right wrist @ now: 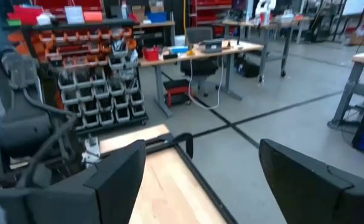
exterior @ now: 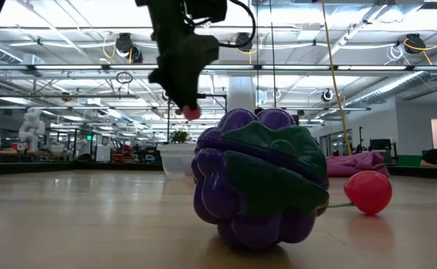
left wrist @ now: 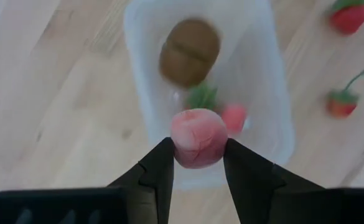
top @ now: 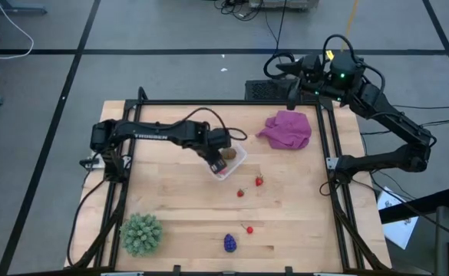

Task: Pick and placing Produce into tupperware
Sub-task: Put the peach into the transparent bin

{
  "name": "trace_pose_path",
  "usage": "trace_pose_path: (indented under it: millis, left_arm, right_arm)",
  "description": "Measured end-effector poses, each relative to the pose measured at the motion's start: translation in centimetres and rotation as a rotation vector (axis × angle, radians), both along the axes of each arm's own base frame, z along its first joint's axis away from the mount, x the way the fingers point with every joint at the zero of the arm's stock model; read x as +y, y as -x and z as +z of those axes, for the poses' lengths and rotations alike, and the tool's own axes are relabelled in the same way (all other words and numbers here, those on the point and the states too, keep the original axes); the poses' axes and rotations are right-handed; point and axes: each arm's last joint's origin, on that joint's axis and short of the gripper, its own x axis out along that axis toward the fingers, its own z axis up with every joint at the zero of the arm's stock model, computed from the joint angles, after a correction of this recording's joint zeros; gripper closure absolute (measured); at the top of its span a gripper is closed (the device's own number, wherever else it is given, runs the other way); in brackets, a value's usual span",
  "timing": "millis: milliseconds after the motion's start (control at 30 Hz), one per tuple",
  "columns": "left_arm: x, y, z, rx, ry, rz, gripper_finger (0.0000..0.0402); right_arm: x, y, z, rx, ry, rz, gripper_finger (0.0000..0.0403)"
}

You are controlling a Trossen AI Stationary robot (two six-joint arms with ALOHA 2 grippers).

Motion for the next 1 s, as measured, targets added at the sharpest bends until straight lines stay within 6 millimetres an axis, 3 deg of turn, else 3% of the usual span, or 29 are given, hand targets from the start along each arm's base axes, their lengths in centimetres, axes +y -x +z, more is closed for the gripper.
trace_pose_path:
  millis: [333,600,1000]
  left_arm:
    - [1.6,-2.7,-2.7,-0.021,0.039,-0.078,0.0275]
    - [1.7,-5.2,-4.3,0.011,0.071,-0.123,0.0275]
    - [1.1,-5.8,-5.1,0.067,0.098,-0.121,0.0275]
  right_arm:
    - [-0.6,0.3,0.1,0.010,0.036,-0.028,0.0099]
    - [-0.6,0.3,-0.1,0.023,0.038,-0.028,0.0099]
    - [-0.6,0.4,-0.3,0.050,0.039,-0.026,0.0099]
